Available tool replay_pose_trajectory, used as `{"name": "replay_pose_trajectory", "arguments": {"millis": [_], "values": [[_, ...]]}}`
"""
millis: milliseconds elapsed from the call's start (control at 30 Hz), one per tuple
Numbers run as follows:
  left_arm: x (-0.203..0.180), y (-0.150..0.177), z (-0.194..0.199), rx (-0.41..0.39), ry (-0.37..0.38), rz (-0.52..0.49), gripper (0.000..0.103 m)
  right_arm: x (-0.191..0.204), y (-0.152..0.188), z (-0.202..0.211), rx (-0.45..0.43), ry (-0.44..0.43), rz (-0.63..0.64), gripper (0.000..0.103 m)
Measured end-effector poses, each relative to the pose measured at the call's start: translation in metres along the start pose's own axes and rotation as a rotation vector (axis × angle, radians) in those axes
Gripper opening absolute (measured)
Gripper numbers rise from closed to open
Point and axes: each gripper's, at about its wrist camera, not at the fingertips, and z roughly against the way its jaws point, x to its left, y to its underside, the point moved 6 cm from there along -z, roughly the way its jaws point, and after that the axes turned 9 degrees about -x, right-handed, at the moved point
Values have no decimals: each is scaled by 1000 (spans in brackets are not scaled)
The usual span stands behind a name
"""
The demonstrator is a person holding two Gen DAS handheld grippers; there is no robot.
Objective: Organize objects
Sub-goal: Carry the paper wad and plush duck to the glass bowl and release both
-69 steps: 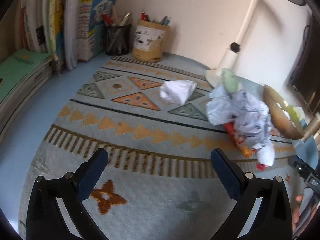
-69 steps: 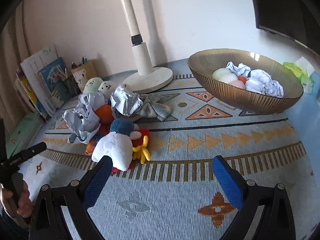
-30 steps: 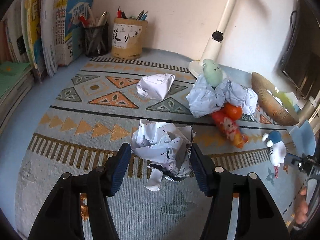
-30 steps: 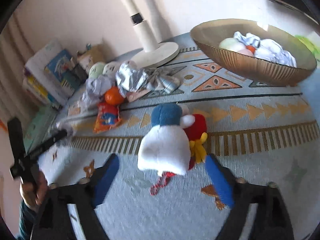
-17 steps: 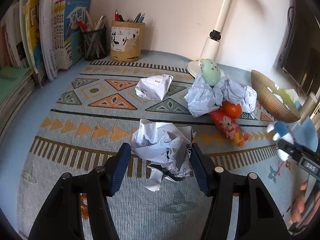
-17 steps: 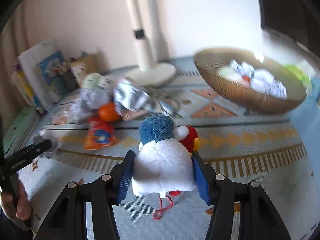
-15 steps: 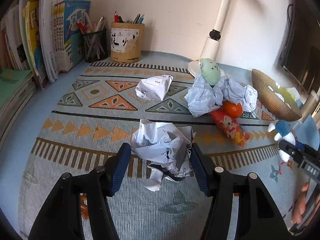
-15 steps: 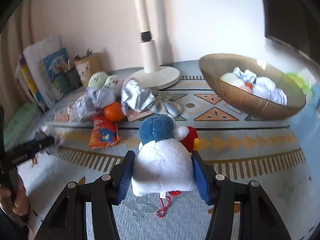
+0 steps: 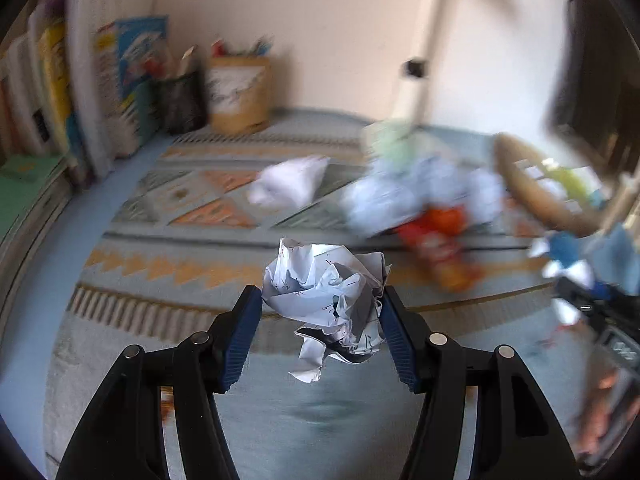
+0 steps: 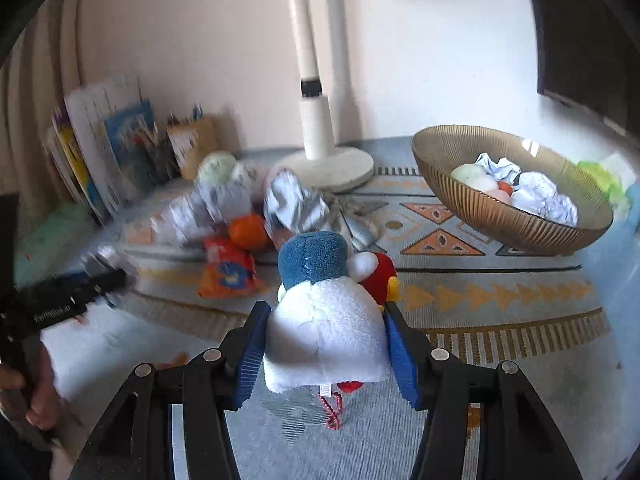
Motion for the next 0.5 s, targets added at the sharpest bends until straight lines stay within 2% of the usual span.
{"name": "replay_pose_trajectory", "arguments": {"millis": [100,167,200,333,433,500], "values": [[-49,-32,11,-61,55,-94,57,-27,-26,25,-78,-7,-103,55],[-91,-55,7,-84,119,-134,57,-52,-50,42,-129,36,-141,55],[-118,-70,1,-88,175,-142,57,-72,-66,50,-156,61,-170,55],[-198,-104,-37,-67,293,-153,57,-139,-101,54,-183,195,-266,55],[-241,-113,-72,-43,310,-159,57,-179,-113,43,-182,247,-350,55],[-261,-117,-88,-67,274,-192,58,-190,-117,28,-166,257,-367,55]]}}
